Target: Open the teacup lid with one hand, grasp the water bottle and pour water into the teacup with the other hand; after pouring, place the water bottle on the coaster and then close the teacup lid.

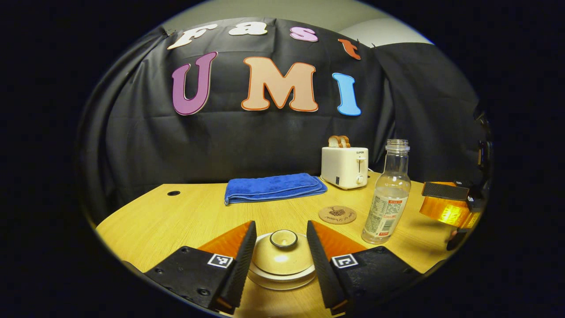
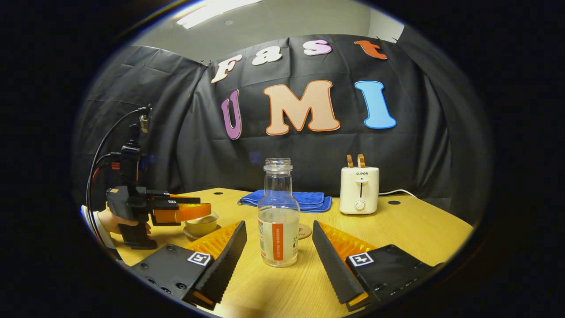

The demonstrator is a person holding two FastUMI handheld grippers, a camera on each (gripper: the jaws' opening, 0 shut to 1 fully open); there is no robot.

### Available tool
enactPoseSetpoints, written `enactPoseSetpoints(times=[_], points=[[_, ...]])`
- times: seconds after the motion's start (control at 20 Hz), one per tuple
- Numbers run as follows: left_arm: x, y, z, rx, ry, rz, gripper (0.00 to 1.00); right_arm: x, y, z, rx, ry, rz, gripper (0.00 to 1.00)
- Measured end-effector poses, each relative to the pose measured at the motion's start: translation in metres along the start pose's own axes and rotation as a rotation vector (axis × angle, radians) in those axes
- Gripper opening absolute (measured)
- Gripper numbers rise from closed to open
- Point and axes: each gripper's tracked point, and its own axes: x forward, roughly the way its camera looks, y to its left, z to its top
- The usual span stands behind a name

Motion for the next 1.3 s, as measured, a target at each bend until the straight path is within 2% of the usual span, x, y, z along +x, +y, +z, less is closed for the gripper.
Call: enactPoseSetpoints(times=[0.05,0.15,0.2,0.25,0.3,0.4,0.45,0.55,0.8,0.9,0.95,1.05,1.1,1.3], points=[[0.0,-0.001,-0.001,0.002,0.006,-0.003,0.59,0.001,0.0,0.0,0.0,0.0,0.0,0.96],[0.001,-0.003,-0.004,0.007,0.023,-0.013,0.51,0.0,0.0,0.001,0.0,0.0,0.001,0.93],[0.003,-0.004,-0.005,0.01,0.035,-0.015,0.5,-0.001,0.0,0.001,0.0,0.0,0.001,1.0],[0.001,-0.003,-0.005,0.011,0.039,-0.013,0.46,-0.001,0.001,0.001,0.0,0.0,0.002,1.0],[0.001,-0.003,-0.004,0.012,0.039,-0.012,0.44,-0.001,0.001,0.001,0.0,0.0,0.003,0.93],[0.0,-0.002,-0.002,0.007,0.03,-0.005,0.41,-0.001,0.001,0.001,0.001,0.0,0.004,0.96],[-0.001,-0.002,-0.002,0.007,0.031,-0.005,0.3,-0.001,0.001,0.001,0.001,0.0,0.005,0.93],[-0.001,-0.002,-0.003,0.011,0.038,0.0,0.29,-0.002,0.002,0.001,0.001,0.0,0.005,0.96],[-0.007,0.0,0.0,0.006,0.023,0.015,0.26,-0.002,0.002,0.001,0.001,0.0,0.004,0.96],[-0.012,0.004,0.005,-0.008,-0.01,0.033,0.26,-0.002,0.0,0.001,0.001,0.0,0.0,0.93],[-0.014,0.005,0.009,-0.015,-0.032,0.043,0.26,-0.001,0.0,0.001,0.001,0.0,-0.004,0.96],[-0.016,0.006,0.014,-0.017,-0.065,0.059,0.26,0.002,-0.001,0.001,0.001,0.002,-0.005,0.96],[-0.017,0.007,0.015,-0.013,-0.073,0.067,0.26,0.004,-0.001,0.0,0.001,0.002,-0.005,0.93],[-0.025,0.016,0.015,-0.01,-0.085,0.096,0.26,0.016,-0.003,-0.001,0.001,0.003,-0.014,0.92]])
